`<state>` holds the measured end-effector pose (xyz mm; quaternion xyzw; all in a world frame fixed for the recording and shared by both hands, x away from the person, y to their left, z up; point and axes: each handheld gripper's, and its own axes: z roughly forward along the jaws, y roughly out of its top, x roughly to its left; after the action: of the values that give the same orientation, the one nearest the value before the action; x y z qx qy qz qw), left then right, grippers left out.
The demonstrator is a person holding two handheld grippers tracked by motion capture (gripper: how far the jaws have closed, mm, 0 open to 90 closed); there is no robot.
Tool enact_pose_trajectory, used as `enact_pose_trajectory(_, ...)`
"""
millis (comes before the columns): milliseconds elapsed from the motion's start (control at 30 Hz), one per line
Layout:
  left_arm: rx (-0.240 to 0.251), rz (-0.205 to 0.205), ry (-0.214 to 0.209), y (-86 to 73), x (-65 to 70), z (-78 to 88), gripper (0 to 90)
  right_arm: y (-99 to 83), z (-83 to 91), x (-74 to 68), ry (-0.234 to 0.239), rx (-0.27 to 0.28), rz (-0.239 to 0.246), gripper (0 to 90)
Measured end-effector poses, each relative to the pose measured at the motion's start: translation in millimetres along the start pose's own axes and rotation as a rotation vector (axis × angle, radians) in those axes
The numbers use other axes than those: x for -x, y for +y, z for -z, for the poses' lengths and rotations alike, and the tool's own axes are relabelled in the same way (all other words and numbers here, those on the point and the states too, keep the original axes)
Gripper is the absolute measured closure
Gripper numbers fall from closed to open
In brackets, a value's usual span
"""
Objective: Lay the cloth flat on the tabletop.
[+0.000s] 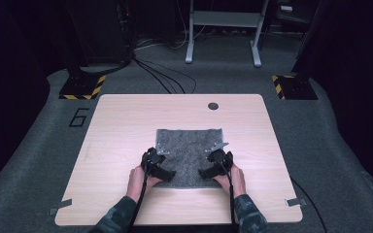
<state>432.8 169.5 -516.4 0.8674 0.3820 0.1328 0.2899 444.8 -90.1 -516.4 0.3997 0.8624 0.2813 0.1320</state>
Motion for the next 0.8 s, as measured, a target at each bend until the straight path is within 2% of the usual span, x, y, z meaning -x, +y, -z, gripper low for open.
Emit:
enact_pose_trajectory(33,0.0,0.008,-0.002,-1.4,1.0,0.6,5.5,-0.9,-0.3,0.0,0.001,0.006,0.007,2.3)
enact_pose_trajectory(67,0.0,-0.004,0.007,-2.2,1.8,0.7,4.5,-1.1,0.2,1.0,0.006,0.003,0.016,2.3)
enact_pose_trajectory(167,0.002,0.006,0.003,-3.5,2.0,1.2,3.8,-2.5,0.8,1.4,0.013,0.005,0.017,2.2)
enact_pose_trajectory(233,0.02,0.026,0.019,-8.4,5.4,3.2,3.7,-5.7,2.4,-0.8,0.006,0.013,0.011,2.2)
enact_pose_trajectory(333,0.02,0.023,0.024,-10.1,6.7,4.7,3.7,-8.4,4.8,-1.5,0.011,0.008,0.01,2.2)
enact_pose_trajectory(367,0.024,0.033,0.026,-13.2,9.3,6.3,3.6,-10.6,5.2,-2.9,0.002,0.02,0.008,2.2)
enact_pose_trajectory(533,0.02,0.026,0.023,-17.7,14.6,10.1,3.3,-16.0,10.5,-3.9,0.012,0.005,0.022,2.2)
enact_pose_trajectory(633,0.037,0.038,0.03,-25.4,23.1,14.2,3.3,-21.1,14.1,-8.3,0.018,0.004,0.024,2.2)
enact_pose_trajectory(700,0.029,0.025,0.024,-27.4,26.8,16.7,3.2,-24.8,16.8,-11.4,0.015,0.005,0.027,2.2)
enact_pose_trajectory(800,0.036,0.043,0.001,-31.4,28.7,20.5,3.1,-31.0,20.8,-16.7,0.014,0.009,0.023,2.3)
